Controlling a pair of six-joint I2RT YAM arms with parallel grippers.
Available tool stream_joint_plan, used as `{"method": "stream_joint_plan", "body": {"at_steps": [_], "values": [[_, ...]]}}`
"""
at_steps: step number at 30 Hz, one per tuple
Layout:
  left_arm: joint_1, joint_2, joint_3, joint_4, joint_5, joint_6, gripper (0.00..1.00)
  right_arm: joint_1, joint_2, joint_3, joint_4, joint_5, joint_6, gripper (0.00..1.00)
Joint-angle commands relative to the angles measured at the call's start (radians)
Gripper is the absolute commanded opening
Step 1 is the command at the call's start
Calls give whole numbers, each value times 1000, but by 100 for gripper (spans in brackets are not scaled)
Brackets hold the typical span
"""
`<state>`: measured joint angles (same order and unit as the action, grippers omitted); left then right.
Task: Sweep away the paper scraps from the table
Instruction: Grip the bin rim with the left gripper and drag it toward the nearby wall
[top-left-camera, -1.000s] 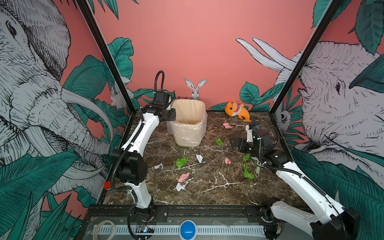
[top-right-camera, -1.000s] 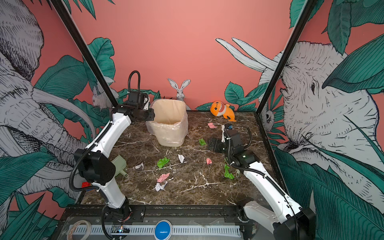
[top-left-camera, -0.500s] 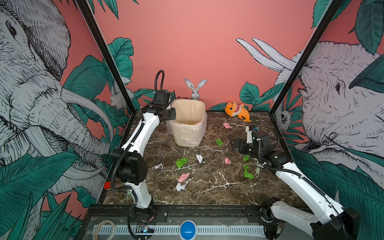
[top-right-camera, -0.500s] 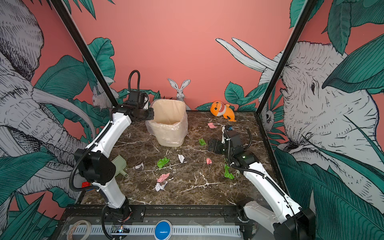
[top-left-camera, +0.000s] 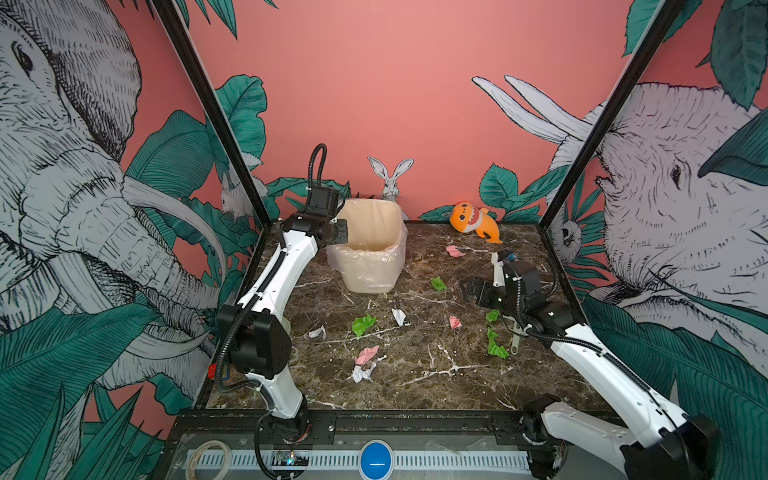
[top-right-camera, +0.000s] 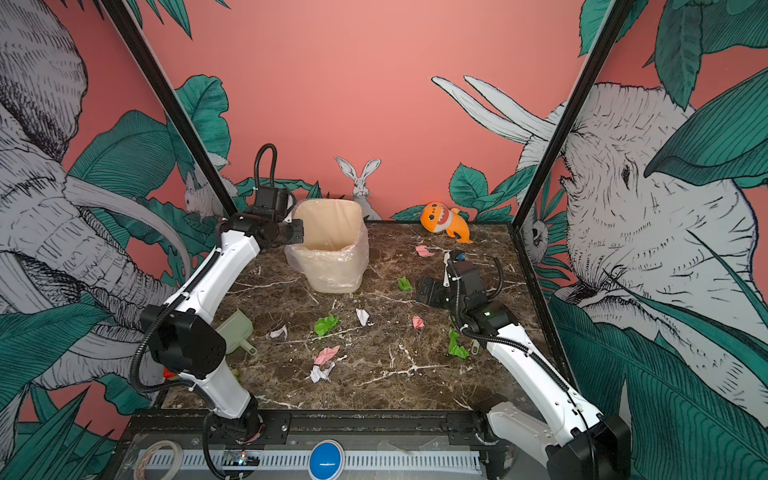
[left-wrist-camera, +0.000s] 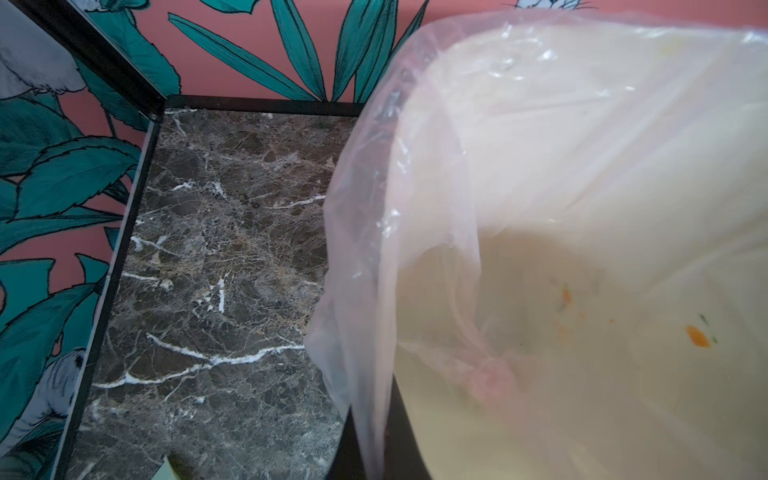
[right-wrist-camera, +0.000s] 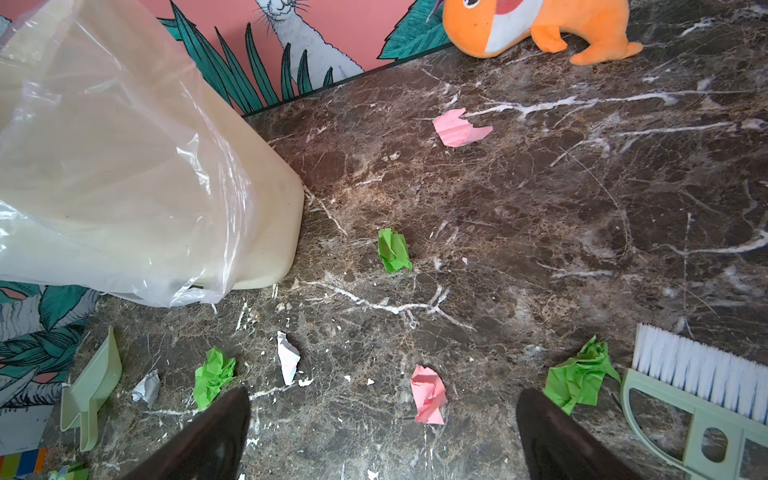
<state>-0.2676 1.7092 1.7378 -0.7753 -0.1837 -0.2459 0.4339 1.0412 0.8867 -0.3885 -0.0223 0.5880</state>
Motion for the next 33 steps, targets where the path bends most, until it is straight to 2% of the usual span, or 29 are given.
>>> {"method": "stream_joint_plan", "body": {"at_steps": [1,7,17,25,33], "values": [[4,-94,-9,-1,-84,-39,0,6,0,14,-3,18,13,99],[33,-169,-57,-14,-163,-106,0,6,9,14,10,10,23,99],[116,-298,-249,41,-153,-271,0,15,12,29,1,7,24,99],[120,-351,-313,56,-139,-351,0,19,16,28,3,7,30,99],[120,-340,-356,123,-109,-430,0,27,23,29,10,12,33,99]]}}
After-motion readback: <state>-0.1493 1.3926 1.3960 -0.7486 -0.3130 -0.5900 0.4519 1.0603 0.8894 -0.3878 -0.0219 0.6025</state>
